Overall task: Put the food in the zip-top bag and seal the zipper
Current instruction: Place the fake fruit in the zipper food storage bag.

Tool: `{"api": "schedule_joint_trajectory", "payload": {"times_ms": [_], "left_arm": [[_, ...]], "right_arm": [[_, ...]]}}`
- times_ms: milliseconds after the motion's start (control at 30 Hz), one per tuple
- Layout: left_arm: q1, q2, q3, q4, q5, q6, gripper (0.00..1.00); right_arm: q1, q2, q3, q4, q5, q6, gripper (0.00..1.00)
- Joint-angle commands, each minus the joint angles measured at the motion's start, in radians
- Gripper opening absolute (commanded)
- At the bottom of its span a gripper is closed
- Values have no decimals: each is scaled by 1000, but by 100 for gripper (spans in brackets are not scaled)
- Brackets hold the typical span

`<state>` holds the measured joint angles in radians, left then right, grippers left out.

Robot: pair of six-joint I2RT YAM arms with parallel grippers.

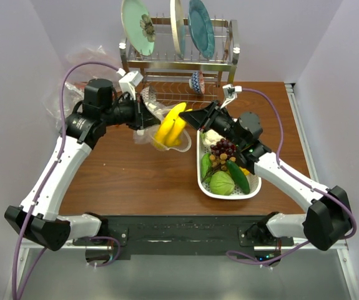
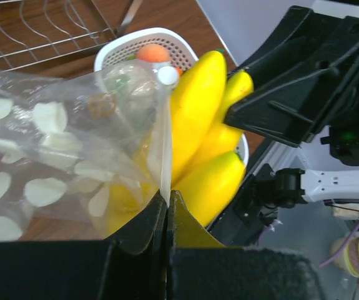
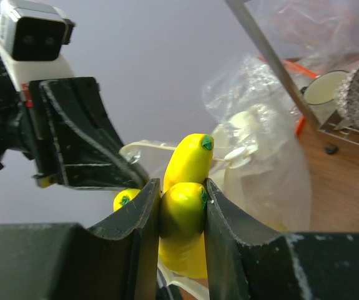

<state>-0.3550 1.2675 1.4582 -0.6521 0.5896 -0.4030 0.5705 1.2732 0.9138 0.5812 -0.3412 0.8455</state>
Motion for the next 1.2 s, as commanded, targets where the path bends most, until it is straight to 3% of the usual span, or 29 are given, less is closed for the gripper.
{"api": "schedule_joint_trajectory", "payload": {"times_ms": [0,133,233,367,600,700,867,1000,1133,1167], "left_arm": [[-4,-29,-13,81,127,-71,0],[-6,-43,-36,156,110,-134,0],[-22,-49,-84,265,105,-212,0],[-55,-48,-114,318,26,-243,0],[-62,-7,-35,250,-5,-192,0],[-61,18,20,217,36,-169,0],[-59,39,112,111,18,-91,0],[-61,50,110,118,70,-92,0],[-61,52,57,128,96,-76,0],[-61,50,41,118,84,-63,0]], "right_arm": [[14,-8,26,-53,114,-155,0],[122,-6,42,-101,260,-249,0],[218,-3,10,-14,385,-284,0],[229,14,-30,100,363,-229,0],[233,67,45,11,19,-431,0],[233,77,31,46,-135,-465,0],[233,78,60,-90,-225,-575,0],[233,94,80,-153,-275,-625,2],[235,101,96,-106,-380,-585,13],[235,100,100,-101,-386,-571,28]]}}
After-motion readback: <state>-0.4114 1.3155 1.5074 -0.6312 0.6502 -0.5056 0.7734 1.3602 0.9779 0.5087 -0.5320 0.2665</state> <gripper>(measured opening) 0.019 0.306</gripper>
